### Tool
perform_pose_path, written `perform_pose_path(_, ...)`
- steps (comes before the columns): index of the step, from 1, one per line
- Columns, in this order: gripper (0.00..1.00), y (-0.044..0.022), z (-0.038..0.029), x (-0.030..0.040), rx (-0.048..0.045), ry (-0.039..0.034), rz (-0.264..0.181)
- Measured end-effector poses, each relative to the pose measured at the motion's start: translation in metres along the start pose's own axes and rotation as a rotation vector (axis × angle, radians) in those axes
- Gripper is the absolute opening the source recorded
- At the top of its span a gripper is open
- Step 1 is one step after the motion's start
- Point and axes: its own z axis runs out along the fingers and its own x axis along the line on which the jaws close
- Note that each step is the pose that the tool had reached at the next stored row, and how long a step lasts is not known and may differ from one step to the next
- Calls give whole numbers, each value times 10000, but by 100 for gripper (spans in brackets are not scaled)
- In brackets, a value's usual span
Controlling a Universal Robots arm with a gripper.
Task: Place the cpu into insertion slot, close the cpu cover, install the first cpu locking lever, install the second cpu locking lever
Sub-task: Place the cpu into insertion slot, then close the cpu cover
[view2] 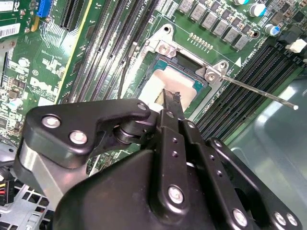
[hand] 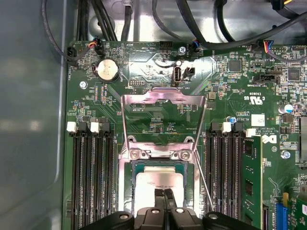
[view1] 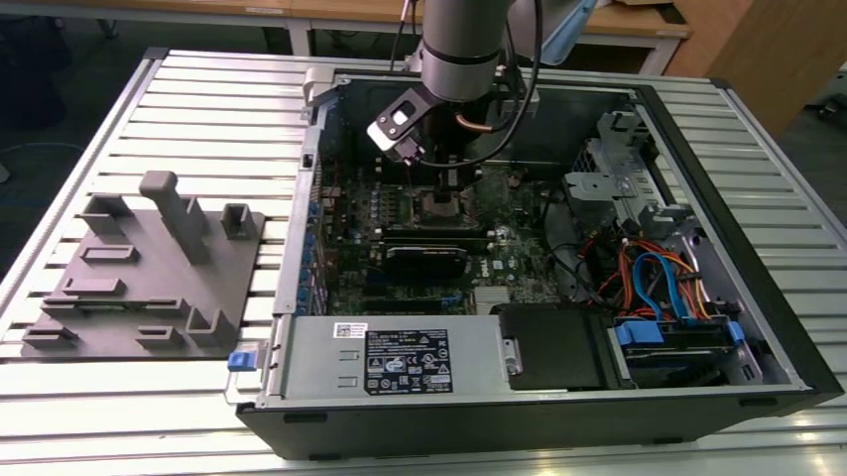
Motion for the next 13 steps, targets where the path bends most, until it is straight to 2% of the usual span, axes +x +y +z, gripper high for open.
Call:
perform_pose_path(3,10,0,0,0,0,-30,0)
perform_pose_path(13,10,1,-40,0,0,-31,0)
